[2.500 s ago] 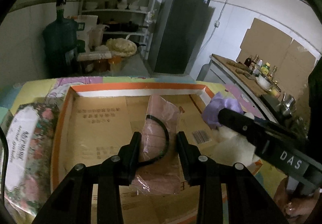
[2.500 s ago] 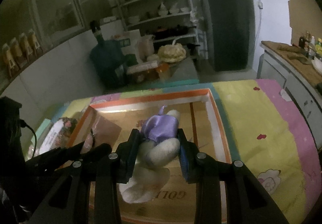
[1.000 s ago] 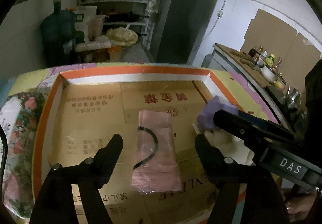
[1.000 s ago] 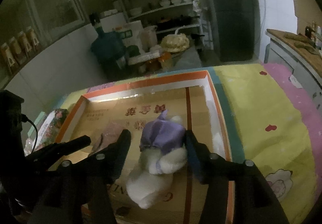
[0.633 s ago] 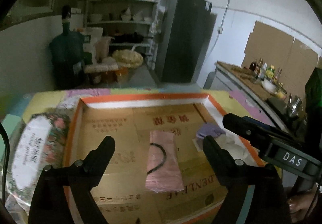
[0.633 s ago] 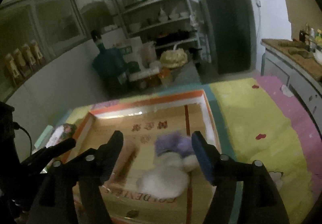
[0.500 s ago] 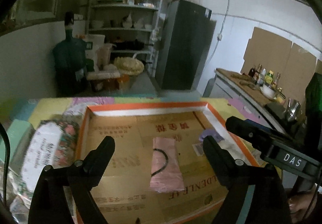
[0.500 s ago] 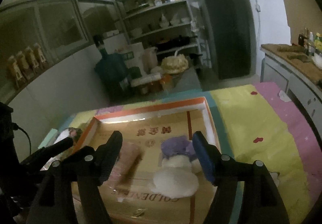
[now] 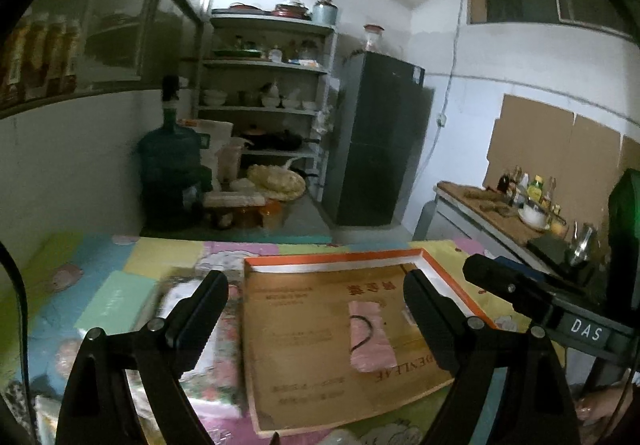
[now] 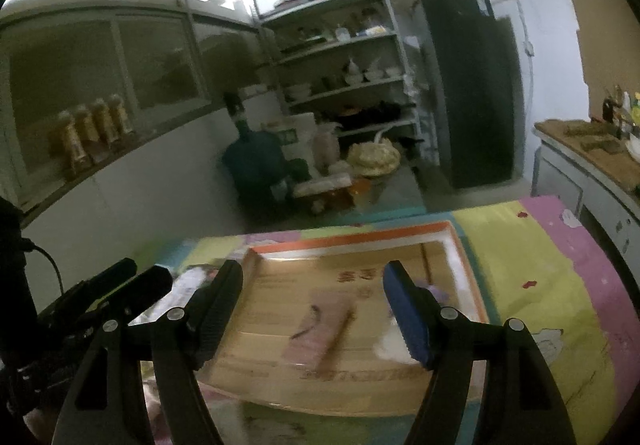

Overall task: Organize soft objects
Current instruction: 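Move both open tools back over the pile of soft items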

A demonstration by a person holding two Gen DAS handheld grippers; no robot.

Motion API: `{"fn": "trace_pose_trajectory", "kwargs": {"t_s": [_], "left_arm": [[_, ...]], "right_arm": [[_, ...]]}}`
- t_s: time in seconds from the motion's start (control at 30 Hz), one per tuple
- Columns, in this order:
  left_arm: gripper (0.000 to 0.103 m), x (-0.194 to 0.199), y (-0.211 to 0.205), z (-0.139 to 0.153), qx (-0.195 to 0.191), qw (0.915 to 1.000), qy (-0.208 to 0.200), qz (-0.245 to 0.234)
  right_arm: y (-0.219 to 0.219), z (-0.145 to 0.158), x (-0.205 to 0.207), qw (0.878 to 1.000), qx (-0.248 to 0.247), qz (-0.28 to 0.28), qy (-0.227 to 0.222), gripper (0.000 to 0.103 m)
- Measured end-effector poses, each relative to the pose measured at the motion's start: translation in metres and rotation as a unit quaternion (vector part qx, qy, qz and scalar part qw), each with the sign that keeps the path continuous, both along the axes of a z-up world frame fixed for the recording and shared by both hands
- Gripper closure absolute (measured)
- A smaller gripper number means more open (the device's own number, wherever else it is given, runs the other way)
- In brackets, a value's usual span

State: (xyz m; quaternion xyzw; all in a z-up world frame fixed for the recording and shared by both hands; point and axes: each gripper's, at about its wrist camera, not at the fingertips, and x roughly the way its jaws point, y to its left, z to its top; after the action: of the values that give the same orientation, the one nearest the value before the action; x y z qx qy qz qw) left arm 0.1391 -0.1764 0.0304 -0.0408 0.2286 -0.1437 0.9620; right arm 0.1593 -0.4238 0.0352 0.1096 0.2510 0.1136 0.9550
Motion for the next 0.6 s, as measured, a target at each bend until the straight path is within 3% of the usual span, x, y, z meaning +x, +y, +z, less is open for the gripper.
{"fn": "trace_pose_trajectory", "kwargs": {"t_s": [0.3,0.6], "left_arm": [[0.014,-0.030,0.045,0.016,-0.003,0.9993,-0.036,0.010],[0.014,-0.048,0.096,0.020,0.006,0.9986,-0.027,0.046]], "right_arm": [[0.047,0.016,-0.017,0.999,0.002,0.027,-0.018,0.029],[0.112,0.017,-0.027,0.997,-0.003,0.079,-0.023,0.029]]}}
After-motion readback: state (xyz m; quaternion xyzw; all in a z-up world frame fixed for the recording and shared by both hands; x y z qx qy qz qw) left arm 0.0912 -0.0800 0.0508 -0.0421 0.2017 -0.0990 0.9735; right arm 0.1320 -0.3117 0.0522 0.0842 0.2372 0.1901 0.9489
